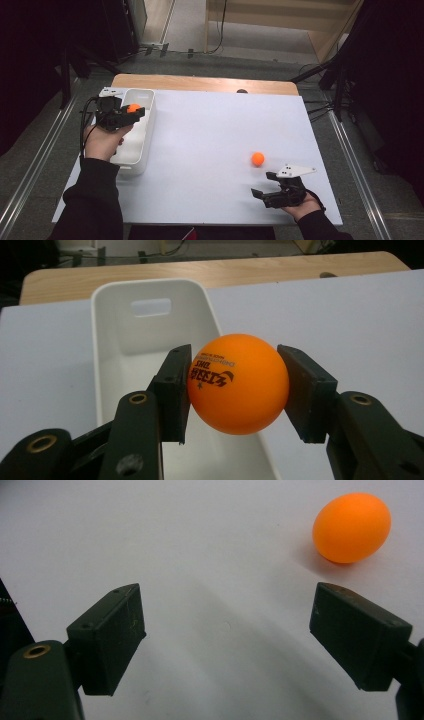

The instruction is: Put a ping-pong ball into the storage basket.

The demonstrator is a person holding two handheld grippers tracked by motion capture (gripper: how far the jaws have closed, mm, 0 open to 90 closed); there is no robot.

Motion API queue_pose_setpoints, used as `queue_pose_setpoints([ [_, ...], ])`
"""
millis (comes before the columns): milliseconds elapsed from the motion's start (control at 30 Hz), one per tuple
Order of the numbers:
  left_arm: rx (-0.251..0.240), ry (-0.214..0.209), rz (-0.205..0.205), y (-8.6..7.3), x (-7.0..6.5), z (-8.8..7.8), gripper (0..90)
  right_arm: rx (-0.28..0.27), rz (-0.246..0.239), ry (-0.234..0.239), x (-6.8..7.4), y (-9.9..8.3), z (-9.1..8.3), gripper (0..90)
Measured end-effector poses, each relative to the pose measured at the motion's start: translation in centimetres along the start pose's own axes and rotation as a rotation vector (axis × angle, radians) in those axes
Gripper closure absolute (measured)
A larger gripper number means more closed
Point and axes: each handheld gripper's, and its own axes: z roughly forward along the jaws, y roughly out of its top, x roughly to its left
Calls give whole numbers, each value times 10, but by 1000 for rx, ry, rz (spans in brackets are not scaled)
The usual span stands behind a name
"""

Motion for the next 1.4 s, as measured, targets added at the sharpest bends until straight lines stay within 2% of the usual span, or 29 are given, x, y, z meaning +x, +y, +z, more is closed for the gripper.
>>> queue_pose_setpoints([
  [367,2,17,-17,-4,6,5,504,-5,-7,1,0,0,-1,129],
  [867,25,31,-12,-10,10,13,504,-2,-3,0,0,0,-1,129],
  [1400,87,44,-16,-15,10,25,503,-4,-6,-1,0,0,0,130],
])
